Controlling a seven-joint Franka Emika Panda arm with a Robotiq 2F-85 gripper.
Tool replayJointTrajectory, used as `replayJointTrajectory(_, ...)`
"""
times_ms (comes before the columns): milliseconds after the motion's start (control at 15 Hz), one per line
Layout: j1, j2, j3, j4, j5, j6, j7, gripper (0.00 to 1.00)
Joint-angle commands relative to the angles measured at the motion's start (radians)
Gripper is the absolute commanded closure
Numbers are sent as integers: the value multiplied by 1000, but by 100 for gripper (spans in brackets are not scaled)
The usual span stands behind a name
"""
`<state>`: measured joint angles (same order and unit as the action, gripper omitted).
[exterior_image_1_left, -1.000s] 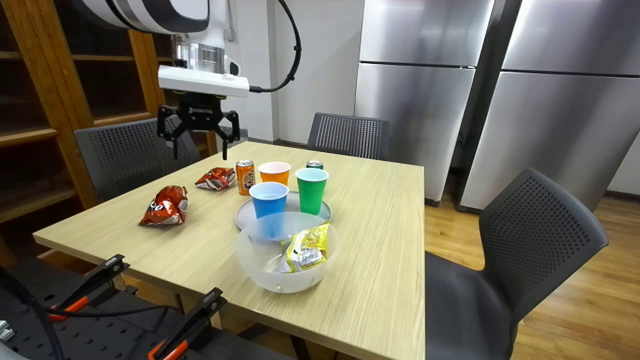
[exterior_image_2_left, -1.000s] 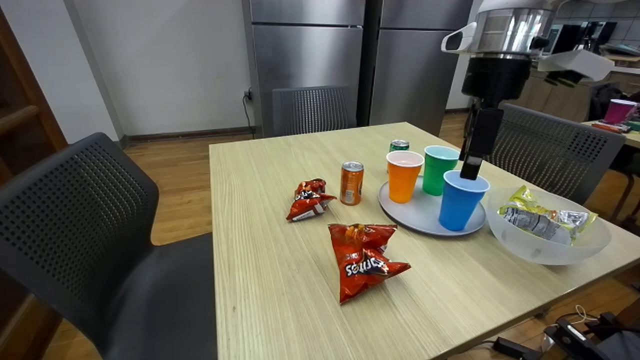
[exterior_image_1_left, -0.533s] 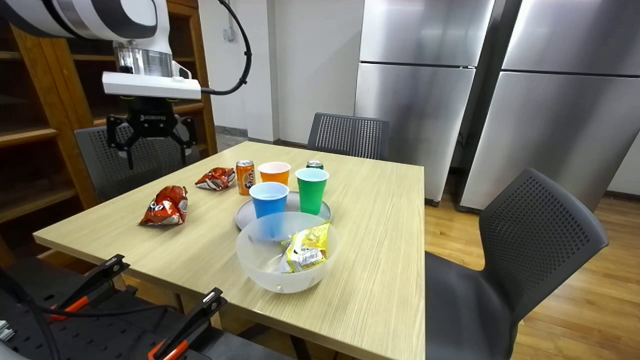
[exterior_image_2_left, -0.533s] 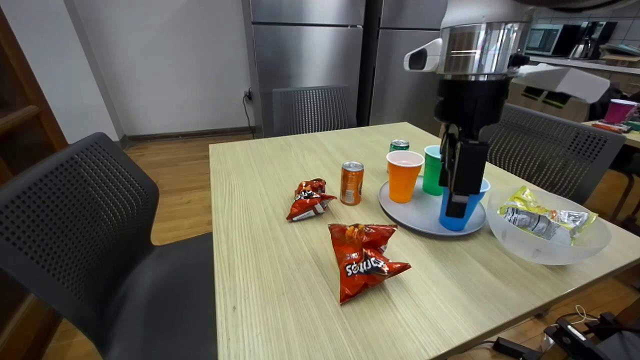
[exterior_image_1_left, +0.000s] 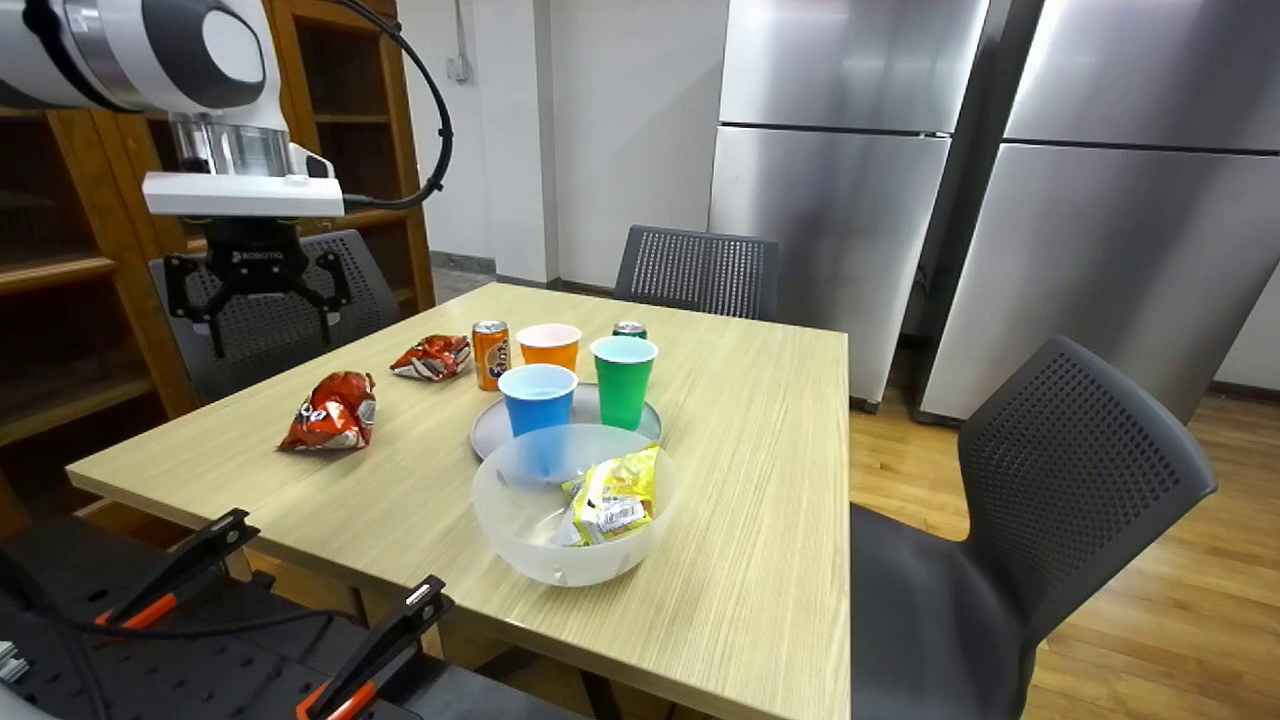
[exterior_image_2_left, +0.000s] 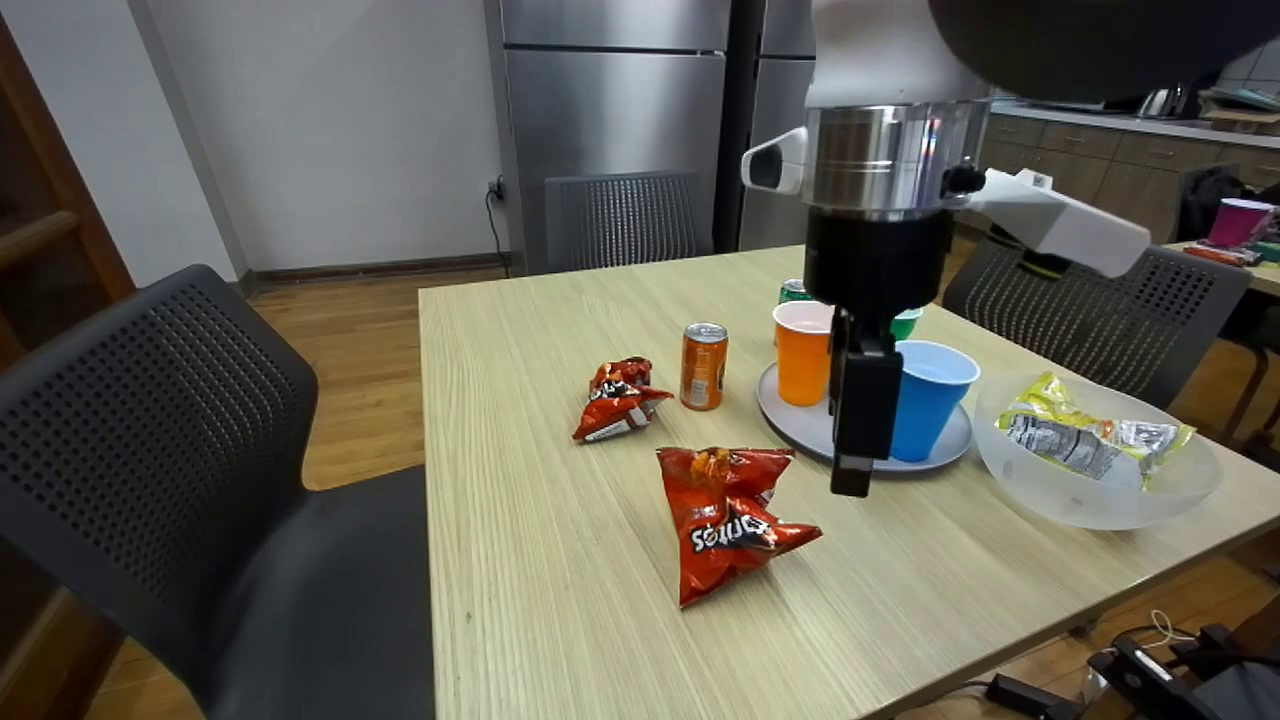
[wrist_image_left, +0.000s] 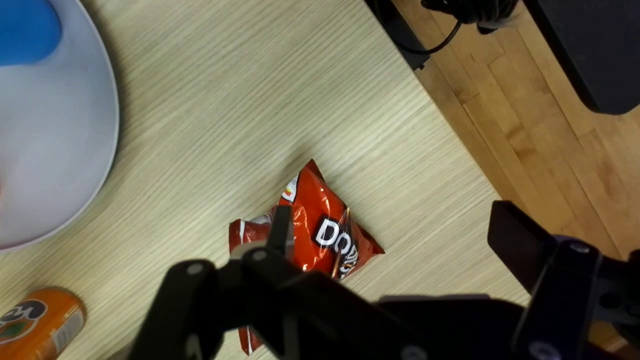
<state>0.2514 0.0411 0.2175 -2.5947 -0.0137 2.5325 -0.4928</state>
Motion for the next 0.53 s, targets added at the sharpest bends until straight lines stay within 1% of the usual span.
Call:
replayJointTrajectory(0,8,91,25,70,-32,43,118,0)
replayJointTrajectory(200,27,156,37,115,-46,68,216,0)
replayJointTrajectory(467,47,243,23,185,-92,67,333,0)
